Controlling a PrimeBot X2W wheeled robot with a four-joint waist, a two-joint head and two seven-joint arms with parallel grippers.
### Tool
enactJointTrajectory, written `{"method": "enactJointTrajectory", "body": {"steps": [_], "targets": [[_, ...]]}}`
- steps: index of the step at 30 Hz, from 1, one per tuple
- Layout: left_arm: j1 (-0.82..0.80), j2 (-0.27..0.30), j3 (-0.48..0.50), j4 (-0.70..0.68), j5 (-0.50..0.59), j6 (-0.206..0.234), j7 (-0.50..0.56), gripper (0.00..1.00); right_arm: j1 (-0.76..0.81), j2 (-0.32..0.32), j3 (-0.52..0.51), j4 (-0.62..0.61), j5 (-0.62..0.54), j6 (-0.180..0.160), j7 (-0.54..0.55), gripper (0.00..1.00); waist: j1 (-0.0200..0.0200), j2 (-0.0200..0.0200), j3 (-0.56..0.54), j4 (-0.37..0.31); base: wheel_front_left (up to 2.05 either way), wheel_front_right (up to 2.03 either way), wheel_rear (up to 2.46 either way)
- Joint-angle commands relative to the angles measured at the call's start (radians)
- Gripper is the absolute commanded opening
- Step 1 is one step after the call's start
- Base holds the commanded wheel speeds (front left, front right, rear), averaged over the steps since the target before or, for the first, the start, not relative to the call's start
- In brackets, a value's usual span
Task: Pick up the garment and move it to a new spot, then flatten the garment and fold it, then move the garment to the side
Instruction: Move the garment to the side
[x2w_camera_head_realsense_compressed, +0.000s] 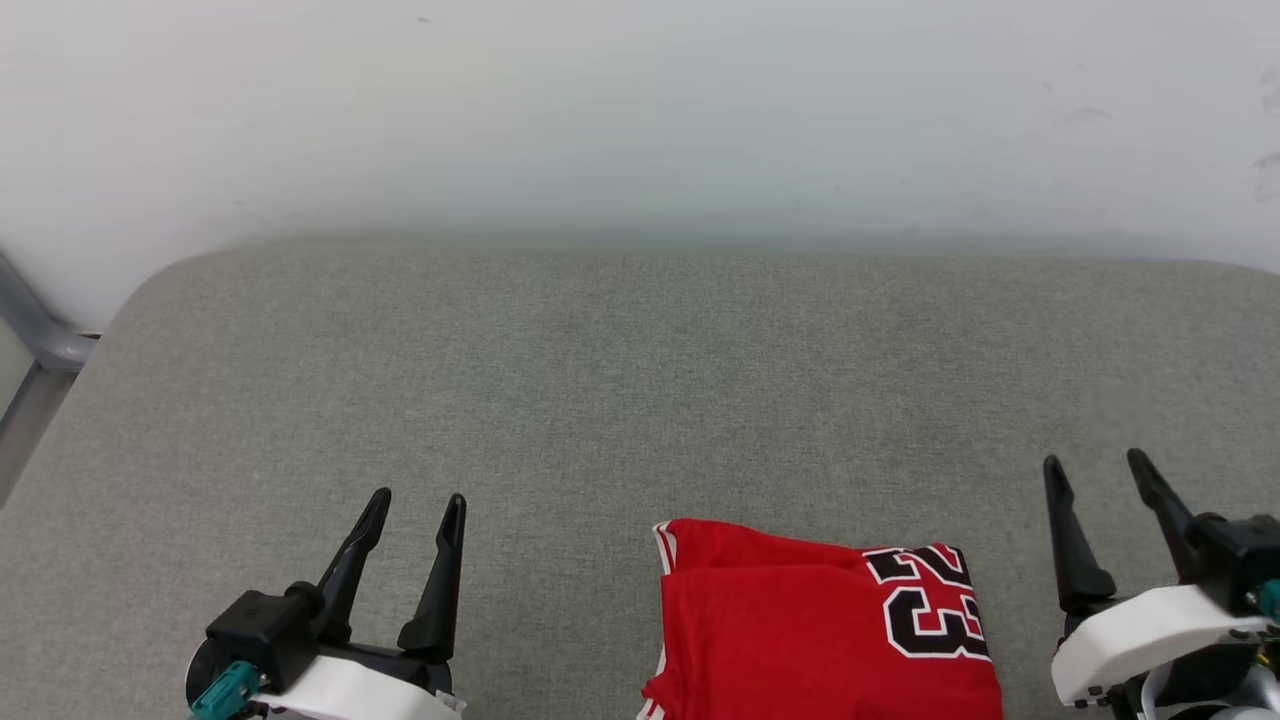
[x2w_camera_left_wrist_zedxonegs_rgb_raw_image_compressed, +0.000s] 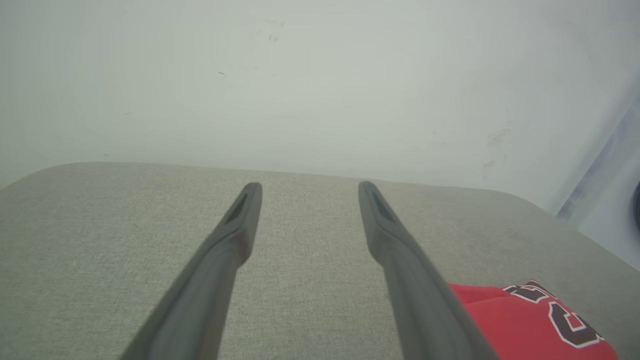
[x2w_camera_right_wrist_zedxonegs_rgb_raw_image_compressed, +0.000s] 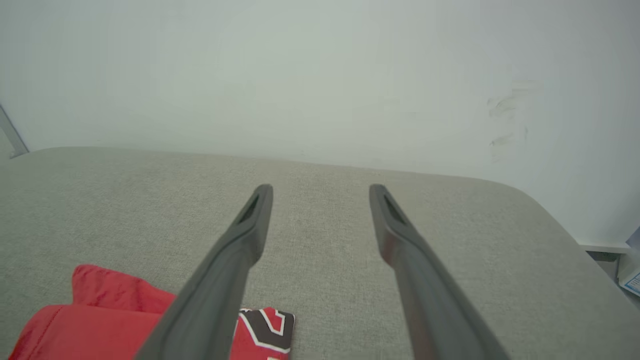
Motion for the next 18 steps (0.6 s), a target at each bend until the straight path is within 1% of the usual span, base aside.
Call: {"method": "enactJointTrajectory", "body": {"steps": [1,4,9,13,18], "targets": [[0.000,-0.004,0.005,0.002,0.009,-0.006,-0.002,1.00,0.011,-0.005,0.005,0.002,0.006,-0.001,0.021,1.00,0.0000,0.0000,0.002,0.002,0.00,0.00,0.00],[-0.001,-0.011,0.011,0.005,0.015,-0.013,-0.002,1.00,0.022,-0.021,0.024,0.008,0.018,-0.001,0.120,1.00,0.0000,0.0000,0.011,0.005,0.00,0.00,0.00],[-0.018,-0.014,0.011,0.013,0.027,-0.022,-0.002,1.00,0.050,-0.058,0.075,0.009,0.045,-0.001,0.363,1.00,0.0000,0.0000,0.039,0.011,0.00,0.00,0.00],[-0.033,-0.018,0.007,0.016,0.032,-0.025,-0.002,1.00,0.058,-0.051,0.089,-0.003,0.092,-0.001,0.536,1.00,0.0000,0.0000,0.070,0.021,0.00,0.00,0.00],[-0.056,-0.019,-0.002,0.025,0.037,-0.028,-0.002,1.00,0.054,-0.039,0.088,0.009,0.107,-0.001,0.691,1.00,0.0000,0.0000,0.103,0.039,0.00,0.00,0.00]]}}
